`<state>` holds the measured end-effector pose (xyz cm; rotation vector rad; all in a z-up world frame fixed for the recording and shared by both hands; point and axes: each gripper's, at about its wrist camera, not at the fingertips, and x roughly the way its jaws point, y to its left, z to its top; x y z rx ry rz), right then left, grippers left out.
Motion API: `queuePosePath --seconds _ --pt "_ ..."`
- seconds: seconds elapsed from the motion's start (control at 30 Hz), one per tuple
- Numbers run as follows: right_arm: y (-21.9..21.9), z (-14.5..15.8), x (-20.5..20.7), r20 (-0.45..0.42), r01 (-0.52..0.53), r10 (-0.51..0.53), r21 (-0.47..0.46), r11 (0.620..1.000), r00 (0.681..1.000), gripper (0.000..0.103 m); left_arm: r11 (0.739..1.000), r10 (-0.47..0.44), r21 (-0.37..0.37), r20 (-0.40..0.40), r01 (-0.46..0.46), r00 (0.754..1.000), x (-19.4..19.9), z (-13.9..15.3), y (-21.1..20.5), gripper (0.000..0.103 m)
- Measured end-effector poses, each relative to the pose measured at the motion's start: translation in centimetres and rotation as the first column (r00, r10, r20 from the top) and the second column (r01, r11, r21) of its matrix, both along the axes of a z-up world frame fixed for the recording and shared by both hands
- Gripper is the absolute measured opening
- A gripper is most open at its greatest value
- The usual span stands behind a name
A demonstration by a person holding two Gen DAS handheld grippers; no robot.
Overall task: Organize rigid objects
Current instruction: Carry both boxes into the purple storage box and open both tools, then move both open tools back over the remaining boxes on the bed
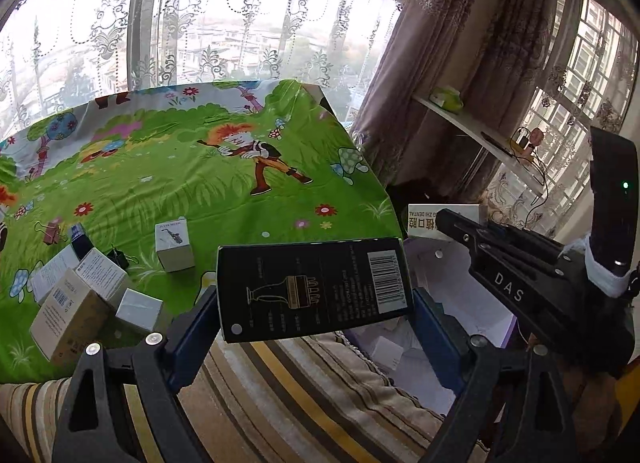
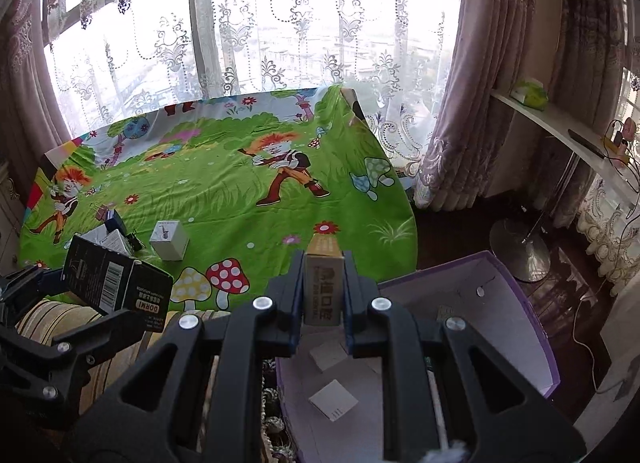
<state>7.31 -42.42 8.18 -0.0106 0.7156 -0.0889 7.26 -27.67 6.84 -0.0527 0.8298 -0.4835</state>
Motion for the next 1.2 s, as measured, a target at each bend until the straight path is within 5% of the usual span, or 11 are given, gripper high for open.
queuePosePath --seconds 0.33,0.47,0.5,0.67,0.9,1.2 --pt "-4.4 1.3 -1.5 0.026 0.138 -0.138 0.014 0.99 0.99 0.022 0.958 -0.284 -0.045 0.005 0.284 0.959 -2.1 0.0 -5.2 0.094" --pt "-5.4 1.7 -2.0 0.056 0.192 -0.194 0.031 0.981 0.979 0.083 0.962 -0.269 -0.057 -0.008 0.268 0.963 -1.8 -0.1 -5.1 0.095" --pt "-5.5 1.9 -2.2 0.065 0.196 -0.198 0.033 0.98 0.978 0.085 0.963 -0.263 -0.067 -0.009 0.262 0.965 -1.8 -0.1 -4.8 0.095" --pt "-4.3 2.0 -1.7 0.065 0.162 -0.163 0.023 0.986 0.984 0.085 0.969 -0.211 -0.125 0.041 0.215 0.977 -1.8 0.5 -3.1 0.095" --pt "-1.8 1.9 -1.1 0.06 0.106 -0.106 0.004 0.994 0.993 0.085 0.982 -0.158 -0.092 0.1 0.167 0.982 -1.7 1.7 -0.8 0.095" --pt "2.2 1.2 -0.6 0.029 -0.006 0.006 0.014 1.0 1.0 0.085 0.991 -0.037 -0.123 0.06 0.045 0.997 -0.8 1.5 4.6 0.095"
